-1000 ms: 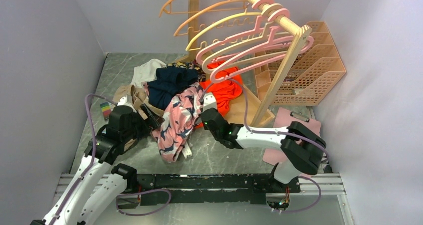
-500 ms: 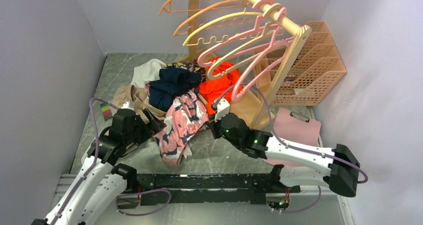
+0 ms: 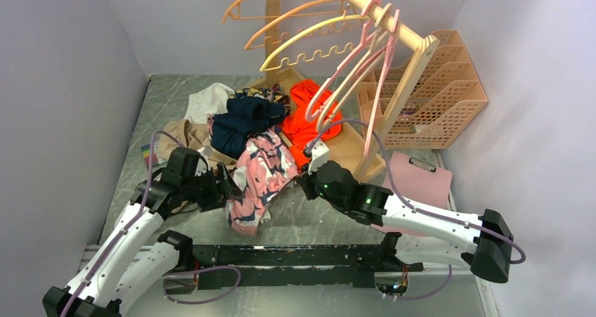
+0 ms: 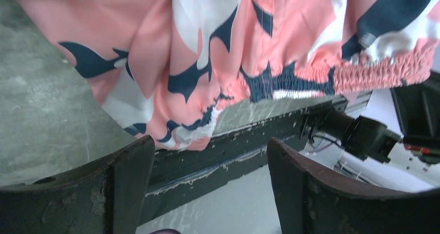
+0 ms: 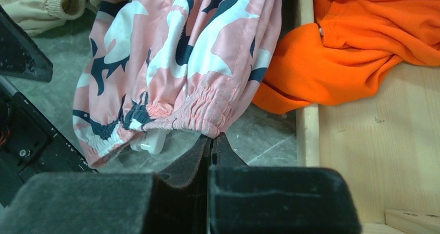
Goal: Place the shorts on the hanger
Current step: Adjust the shorts at the center of the board.
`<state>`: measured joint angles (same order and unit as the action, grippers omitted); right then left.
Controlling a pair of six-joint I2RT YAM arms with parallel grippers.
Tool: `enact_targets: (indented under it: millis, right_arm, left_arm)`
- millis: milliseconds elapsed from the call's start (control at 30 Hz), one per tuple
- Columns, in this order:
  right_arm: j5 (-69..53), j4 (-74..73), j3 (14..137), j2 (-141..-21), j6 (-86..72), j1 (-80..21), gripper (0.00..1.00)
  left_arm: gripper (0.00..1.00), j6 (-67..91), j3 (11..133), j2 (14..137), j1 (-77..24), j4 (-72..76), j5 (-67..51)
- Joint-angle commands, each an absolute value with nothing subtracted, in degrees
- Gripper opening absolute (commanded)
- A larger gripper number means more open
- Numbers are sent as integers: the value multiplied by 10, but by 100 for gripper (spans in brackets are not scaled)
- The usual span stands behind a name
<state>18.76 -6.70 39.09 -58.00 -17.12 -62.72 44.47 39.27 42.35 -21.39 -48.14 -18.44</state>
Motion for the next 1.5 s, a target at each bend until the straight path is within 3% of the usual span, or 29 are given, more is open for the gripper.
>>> enact_targets:
  millis: [0, 167, 400, 733, 1100, 1467]
  right_arm:
    - [169, -38, 387, -605, -179, -629, 0]
    - [131, -26, 407, -651, -164, -643, 0]
    - [156, -53, 444, -695, -109, -740, 0]
    - [177, -55, 391, -677, -183, -822, 0]
    - [363, -124, 472, -603, -190, -970, 0]
    - [525, -78, 570, -589, -113, -984, 0]
  left_arm:
    - [83, 438, 362, 410, -225, -468, -250]
    - [84, 490, 315, 365, -226, -419, -229]
    - [83, 530, 293, 336, -225, -415, -182]
    - [82, 509, 333, 349, -225, -449, -140]
    - [82, 473, 386, 366, -226, -477, -108]
    - [84, 434, 436, 324, -225, -504, -106]
